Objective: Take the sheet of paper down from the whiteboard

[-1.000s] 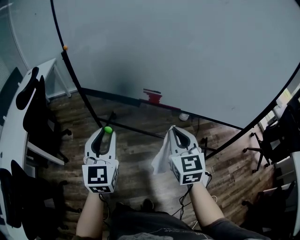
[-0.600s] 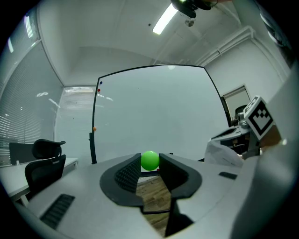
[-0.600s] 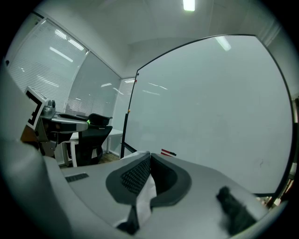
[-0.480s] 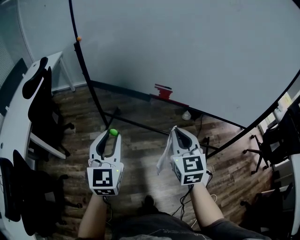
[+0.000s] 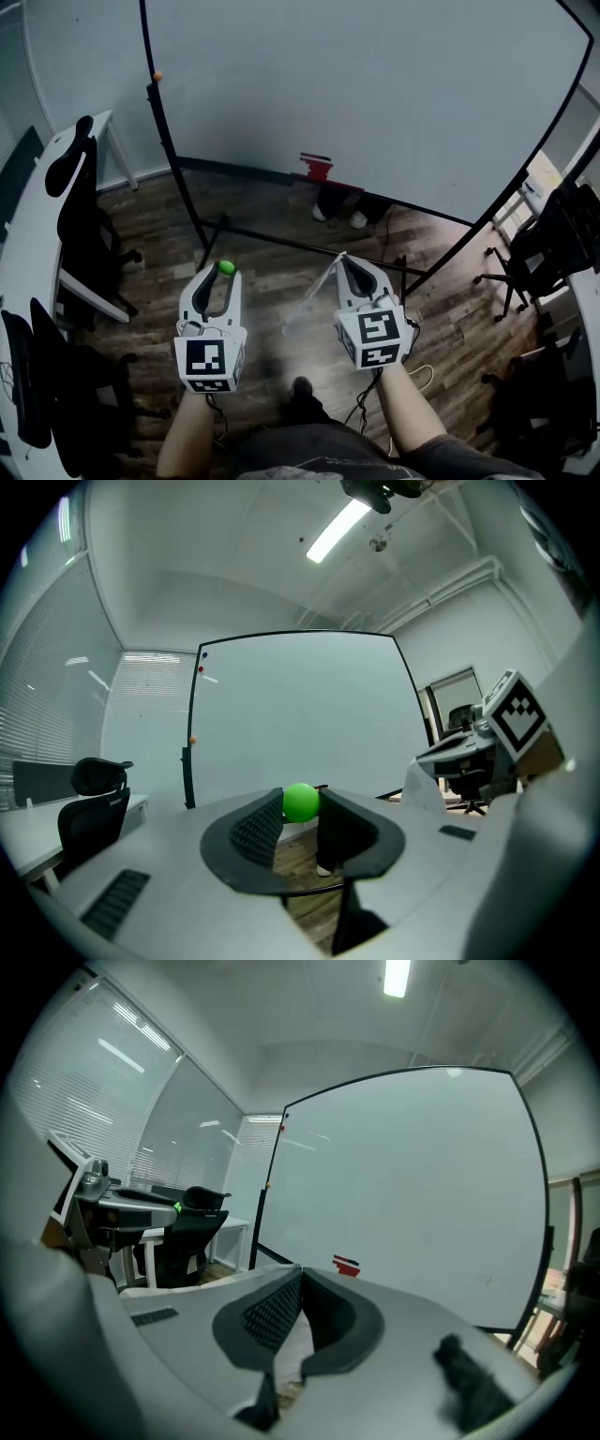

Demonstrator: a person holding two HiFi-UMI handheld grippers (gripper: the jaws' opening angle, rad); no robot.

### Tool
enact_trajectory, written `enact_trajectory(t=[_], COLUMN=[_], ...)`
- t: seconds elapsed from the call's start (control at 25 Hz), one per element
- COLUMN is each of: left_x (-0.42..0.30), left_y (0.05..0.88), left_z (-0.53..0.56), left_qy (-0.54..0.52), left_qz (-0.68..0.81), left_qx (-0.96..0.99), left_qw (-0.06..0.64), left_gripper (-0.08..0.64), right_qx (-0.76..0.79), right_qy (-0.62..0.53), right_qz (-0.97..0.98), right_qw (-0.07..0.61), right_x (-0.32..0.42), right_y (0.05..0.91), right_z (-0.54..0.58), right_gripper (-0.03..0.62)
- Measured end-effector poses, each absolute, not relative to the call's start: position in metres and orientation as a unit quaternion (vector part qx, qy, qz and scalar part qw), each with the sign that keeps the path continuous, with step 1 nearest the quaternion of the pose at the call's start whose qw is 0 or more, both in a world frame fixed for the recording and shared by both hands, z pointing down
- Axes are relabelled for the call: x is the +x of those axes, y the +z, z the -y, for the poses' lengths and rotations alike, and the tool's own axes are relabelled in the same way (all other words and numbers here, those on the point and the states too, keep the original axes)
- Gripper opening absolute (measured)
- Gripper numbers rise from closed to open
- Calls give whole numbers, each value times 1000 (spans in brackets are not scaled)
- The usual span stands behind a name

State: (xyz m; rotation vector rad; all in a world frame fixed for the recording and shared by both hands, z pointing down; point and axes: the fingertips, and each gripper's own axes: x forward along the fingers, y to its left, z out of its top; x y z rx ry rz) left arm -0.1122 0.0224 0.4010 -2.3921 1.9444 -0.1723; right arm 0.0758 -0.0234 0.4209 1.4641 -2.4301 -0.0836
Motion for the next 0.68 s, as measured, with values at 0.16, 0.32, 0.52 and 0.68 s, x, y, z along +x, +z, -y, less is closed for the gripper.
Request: enact_trajectory(t=[0.16, 0.32, 0.52, 0.68], left_x=[-114, -114, -118, -121], left_y=[400, 398, 399, 405], left_z=[-50, -78, -107, -128], left_qy=[-53, -46, -43, -45], left_qz=[-616, -602, -592, -587], left_qx=[-786, -796, -804, -808], left_qw=[27, 30, 34, 32], left_gripper=[126, 126, 126, 126], right_qx=[519, 531, 542, 543], right_qy=[-32, -36, -36, -37], right_qz=[840, 833, 826, 825], right_qw=[154, 153, 148, 150], right_x=[71, 70, 63, 55], right_y=[417, 412, 412, 417], right_z=[-13, -45, -80, -103], right_gripper=[21, 21, 21, 21])
